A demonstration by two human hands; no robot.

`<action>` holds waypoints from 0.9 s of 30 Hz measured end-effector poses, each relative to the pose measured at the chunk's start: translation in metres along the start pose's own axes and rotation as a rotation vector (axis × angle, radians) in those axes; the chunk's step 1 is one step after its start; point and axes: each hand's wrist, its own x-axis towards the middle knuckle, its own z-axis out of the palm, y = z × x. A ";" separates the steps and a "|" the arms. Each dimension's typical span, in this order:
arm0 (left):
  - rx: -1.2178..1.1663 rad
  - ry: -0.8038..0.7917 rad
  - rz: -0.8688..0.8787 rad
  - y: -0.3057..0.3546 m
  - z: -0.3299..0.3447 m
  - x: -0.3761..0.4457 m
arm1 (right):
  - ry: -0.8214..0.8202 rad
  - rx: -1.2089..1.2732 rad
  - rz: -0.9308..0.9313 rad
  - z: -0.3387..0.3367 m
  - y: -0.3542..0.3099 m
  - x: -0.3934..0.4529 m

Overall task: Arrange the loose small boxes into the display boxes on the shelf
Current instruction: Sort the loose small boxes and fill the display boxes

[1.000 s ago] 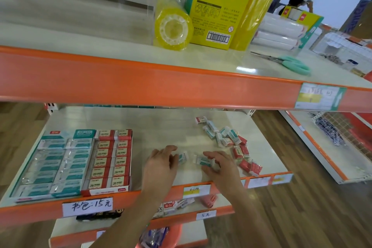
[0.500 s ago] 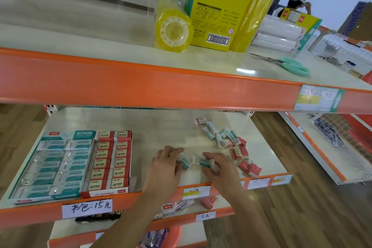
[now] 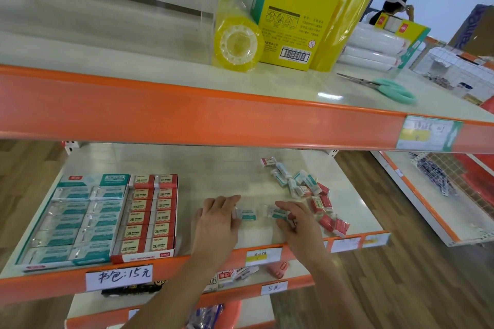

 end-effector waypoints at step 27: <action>-0.069 0.266 -0.069 -0.100 -0.151 -0.032 | -0.086 0.246 -0.265 0.078 -0.157 0.009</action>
